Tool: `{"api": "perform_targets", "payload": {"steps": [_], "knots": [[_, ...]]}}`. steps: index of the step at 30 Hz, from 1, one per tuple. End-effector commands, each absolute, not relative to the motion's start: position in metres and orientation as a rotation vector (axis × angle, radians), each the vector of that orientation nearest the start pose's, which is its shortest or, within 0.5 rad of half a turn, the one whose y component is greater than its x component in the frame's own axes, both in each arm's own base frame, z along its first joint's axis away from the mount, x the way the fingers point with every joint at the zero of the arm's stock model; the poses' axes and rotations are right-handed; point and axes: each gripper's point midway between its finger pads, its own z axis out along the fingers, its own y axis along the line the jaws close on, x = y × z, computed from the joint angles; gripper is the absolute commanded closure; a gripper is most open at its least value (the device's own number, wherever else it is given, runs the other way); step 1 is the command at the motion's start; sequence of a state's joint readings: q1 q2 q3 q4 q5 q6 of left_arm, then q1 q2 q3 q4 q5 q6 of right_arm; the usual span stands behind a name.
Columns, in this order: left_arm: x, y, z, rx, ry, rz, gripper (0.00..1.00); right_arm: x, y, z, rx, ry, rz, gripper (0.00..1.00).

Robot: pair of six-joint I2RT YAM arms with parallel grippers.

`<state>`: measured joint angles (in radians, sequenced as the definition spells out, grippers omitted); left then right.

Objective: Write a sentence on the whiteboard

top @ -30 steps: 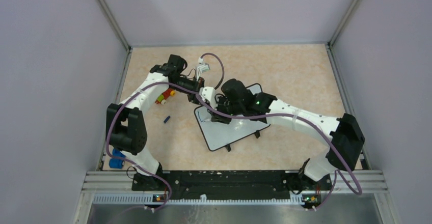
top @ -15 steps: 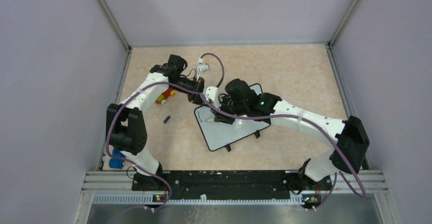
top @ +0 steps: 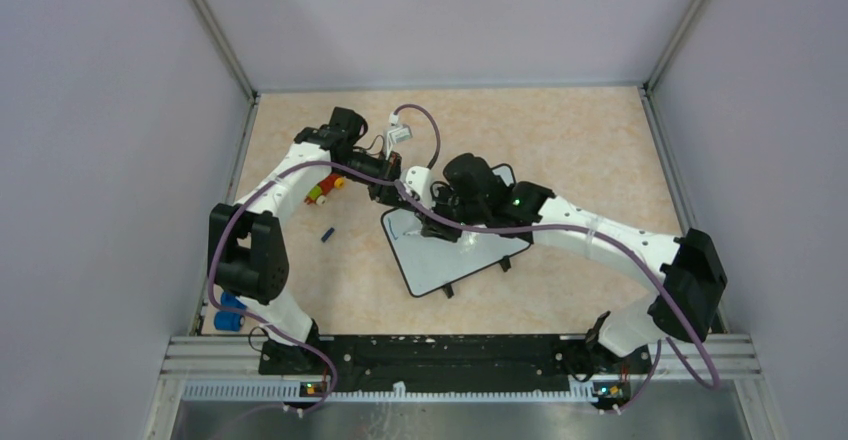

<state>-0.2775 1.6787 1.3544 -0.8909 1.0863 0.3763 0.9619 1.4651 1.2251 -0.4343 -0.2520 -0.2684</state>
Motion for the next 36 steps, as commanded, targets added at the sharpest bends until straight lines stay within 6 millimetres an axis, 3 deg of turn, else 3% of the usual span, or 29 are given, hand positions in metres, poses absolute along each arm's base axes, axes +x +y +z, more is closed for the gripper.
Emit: {"api": "perform_targets", "payload": {"steps": [1,17,36], "knots": [[0.267,-0.238,0.194,1.058,2.106,-1.445,1.00,0.228,0.365,0.232,-1.327,1.721,0.652,1.00],[0.267,-0.238,0.194,1.060,2.105,-1.446,1.00,0.225,0.375,0.233,-1.355,1.714,0.696,1.00],[0.267,-0.238,0.194,1.060,2.104,-1.446,1.00,0.228,0.377,0.217,-1.367,1.752,0.674,1.00]]}}
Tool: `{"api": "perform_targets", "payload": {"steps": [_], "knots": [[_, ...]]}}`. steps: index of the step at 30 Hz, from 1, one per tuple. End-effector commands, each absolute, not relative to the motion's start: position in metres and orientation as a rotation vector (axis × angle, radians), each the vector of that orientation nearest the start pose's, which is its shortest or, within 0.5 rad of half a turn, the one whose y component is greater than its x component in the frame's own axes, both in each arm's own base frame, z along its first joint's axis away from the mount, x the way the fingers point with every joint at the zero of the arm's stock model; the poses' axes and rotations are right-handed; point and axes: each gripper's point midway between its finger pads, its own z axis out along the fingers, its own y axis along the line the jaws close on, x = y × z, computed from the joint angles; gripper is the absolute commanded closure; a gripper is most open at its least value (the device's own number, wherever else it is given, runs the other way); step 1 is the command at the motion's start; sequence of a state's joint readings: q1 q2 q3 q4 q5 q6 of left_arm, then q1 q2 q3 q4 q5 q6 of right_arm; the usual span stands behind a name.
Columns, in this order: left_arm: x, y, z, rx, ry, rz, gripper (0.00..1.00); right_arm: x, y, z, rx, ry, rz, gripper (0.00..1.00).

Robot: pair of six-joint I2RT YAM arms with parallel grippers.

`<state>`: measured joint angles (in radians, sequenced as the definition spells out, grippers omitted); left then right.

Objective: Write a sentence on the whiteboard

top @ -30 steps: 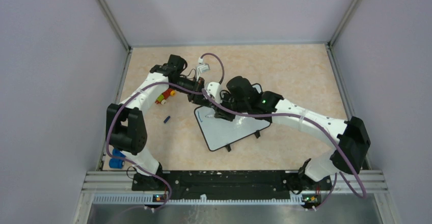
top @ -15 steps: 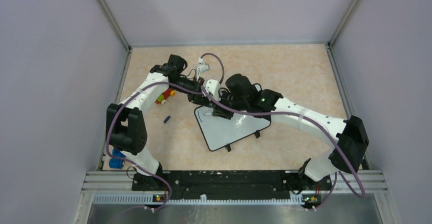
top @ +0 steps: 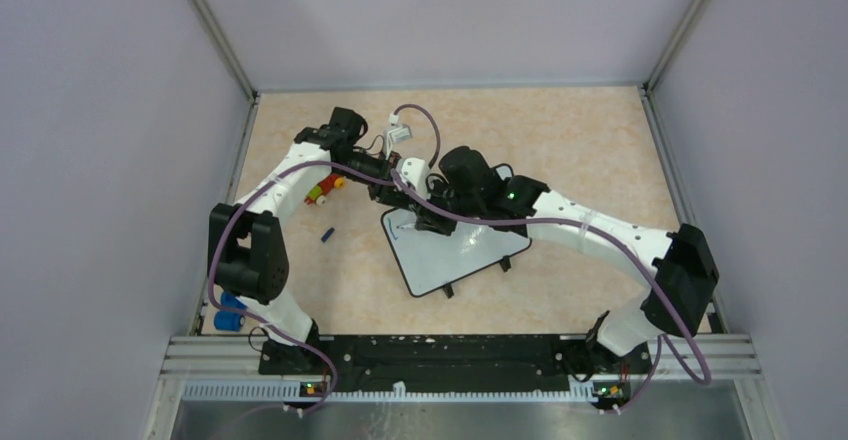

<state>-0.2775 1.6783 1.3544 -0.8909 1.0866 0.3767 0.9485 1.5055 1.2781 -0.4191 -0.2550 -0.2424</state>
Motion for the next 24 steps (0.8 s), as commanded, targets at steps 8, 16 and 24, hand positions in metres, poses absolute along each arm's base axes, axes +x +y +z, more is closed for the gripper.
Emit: {"api": "perform_targets", "payload": {"steps": [8,16,24], "knots": [[0.267,-0.238,0.194,1.061,2.106,-1.443,1.00,0.222,0.370,0.207,-1.395,1.769,0.665,1.00],[0.268,-0.238,0.193,1.060,2.107,-1.446,1.00,0.216,0.362,0.203,-1.409,1.779,0.660,1.00],[0.267,-0.238,0.193,1.059,2.110,-1.445,1.00,0.215,0.355,0.202,-1.408,1.786,0.641,1.00]]}}
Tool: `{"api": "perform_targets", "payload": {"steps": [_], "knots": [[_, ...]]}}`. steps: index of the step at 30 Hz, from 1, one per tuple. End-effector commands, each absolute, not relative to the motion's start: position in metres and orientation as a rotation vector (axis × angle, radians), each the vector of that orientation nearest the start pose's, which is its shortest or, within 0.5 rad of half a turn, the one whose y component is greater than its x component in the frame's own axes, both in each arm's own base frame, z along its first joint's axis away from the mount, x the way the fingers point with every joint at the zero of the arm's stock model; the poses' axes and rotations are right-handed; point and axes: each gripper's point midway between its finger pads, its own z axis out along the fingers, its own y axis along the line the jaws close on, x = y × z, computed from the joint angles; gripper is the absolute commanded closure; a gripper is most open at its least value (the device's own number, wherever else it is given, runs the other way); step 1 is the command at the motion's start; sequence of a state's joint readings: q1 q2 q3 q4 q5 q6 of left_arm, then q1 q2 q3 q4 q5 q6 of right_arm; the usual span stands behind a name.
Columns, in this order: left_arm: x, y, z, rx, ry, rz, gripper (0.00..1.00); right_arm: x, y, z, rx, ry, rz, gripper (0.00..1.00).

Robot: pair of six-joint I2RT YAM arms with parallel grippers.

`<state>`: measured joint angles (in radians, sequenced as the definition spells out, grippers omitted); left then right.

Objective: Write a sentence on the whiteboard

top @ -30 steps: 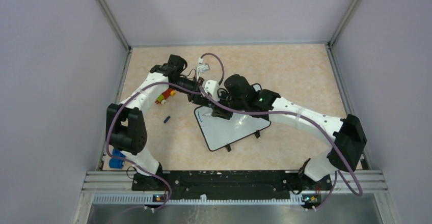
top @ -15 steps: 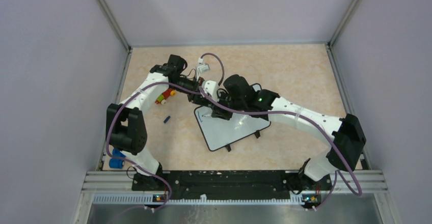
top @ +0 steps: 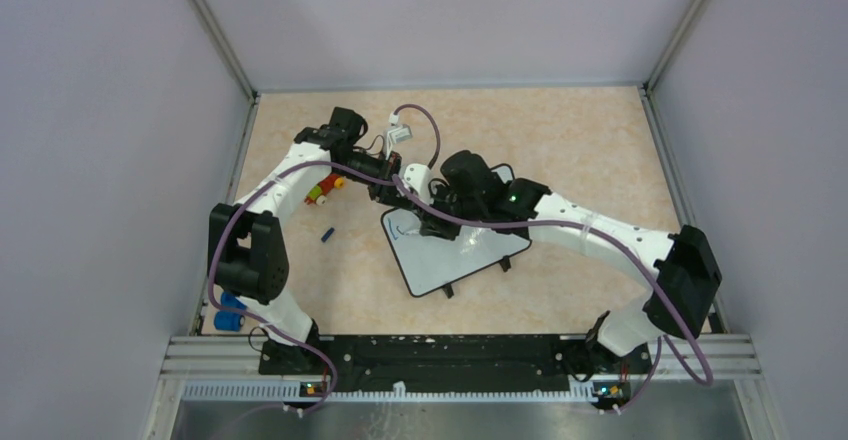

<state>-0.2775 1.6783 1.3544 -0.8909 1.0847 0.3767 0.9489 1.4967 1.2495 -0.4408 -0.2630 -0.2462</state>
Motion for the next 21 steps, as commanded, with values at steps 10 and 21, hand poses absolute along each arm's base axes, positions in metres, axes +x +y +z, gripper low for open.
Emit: {"api": "perform_targets", "payload": {"steps": [10,21], "knots": [[0.268,-0.238,0.193,1.057,2.110,-1.446,1.00,0.233,0.349,0.215,-1.324,1.786,0.603,1.00],[0.267,-0.238,0.193,1.060,2.108,-1.443,1.00,0.244,0.362,0.223,-1.291,1.773,0.609,1.00]]}}
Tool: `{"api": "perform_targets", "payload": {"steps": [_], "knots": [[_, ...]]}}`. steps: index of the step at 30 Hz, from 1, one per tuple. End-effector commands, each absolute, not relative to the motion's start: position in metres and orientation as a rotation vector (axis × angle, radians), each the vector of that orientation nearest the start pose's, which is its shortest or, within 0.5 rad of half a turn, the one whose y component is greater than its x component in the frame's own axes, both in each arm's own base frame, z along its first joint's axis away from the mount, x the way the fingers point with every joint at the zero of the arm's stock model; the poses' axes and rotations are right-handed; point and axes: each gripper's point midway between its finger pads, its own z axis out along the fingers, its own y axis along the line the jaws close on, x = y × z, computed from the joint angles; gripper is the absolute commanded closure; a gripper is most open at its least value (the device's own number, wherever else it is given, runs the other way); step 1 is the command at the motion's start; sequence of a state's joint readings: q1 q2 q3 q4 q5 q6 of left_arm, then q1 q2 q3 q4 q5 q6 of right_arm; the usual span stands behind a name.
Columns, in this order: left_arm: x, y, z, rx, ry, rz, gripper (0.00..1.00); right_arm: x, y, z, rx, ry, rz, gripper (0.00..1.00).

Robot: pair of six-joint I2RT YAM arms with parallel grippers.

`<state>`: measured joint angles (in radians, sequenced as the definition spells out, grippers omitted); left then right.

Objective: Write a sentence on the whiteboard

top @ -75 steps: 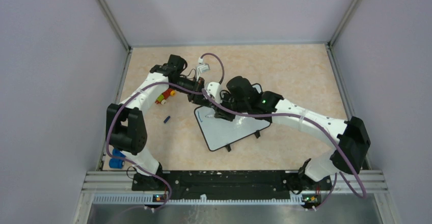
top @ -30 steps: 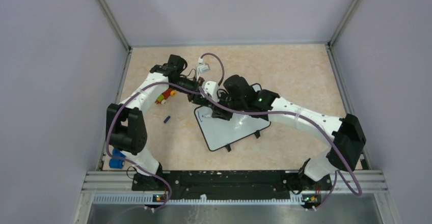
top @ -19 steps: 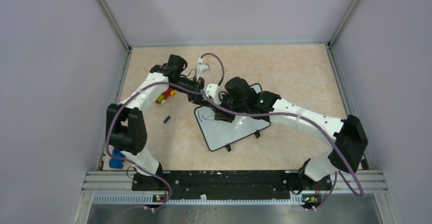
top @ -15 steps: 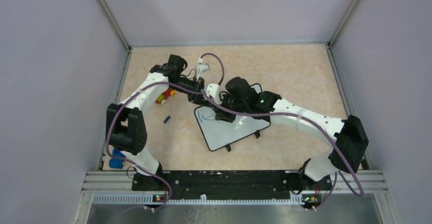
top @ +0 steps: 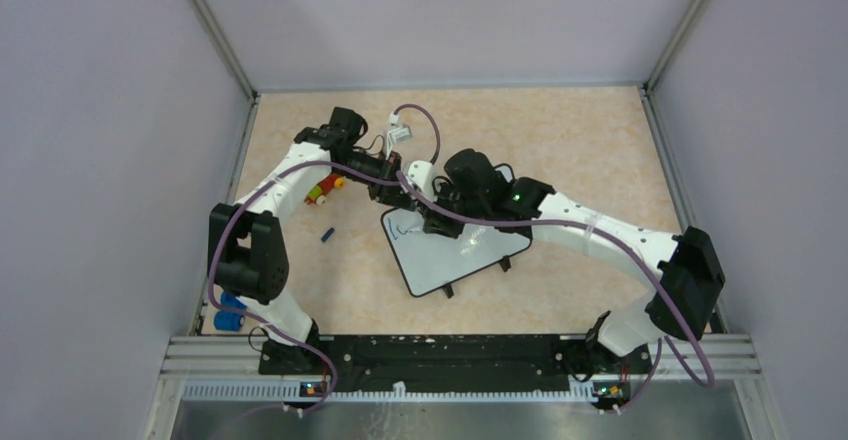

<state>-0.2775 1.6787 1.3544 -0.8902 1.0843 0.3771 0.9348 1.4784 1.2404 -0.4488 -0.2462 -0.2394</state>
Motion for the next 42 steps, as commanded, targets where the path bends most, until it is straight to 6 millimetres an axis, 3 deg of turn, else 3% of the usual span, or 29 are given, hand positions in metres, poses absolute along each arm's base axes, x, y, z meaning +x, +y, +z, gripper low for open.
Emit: {"api": "perform_targets", "payload": {"steps": [1,21,26,33,42], "knots": [[0.267,-0.238,0.193,1.060,2.108,-1.443,1.00,0.244,0.362,0.224,-1.289,1.771,0.610,1.00],[0.266,-0.237,0.192,1.063,2.109,-1.443,1.00,0.235,0.379,0.215,-1.336,1.766,0.642,1.00],[0.267,-0.238,0.192,1.063,2.108,-1.443,1.00,0.230,0.374,0.221,-1.339,1.765,0.666,1.00],[0.267,-0.238,0.193,1.062,2.106,-1.444,1.00,0.221,0.359,0.249,-1.310,1.717,0.732,1.00],[0.266,-0.238,0.194,1.061,2.105,-1.444,1.00,0.223,0.355,0.234,-1.336,1.749,0.701,1.00]]}}
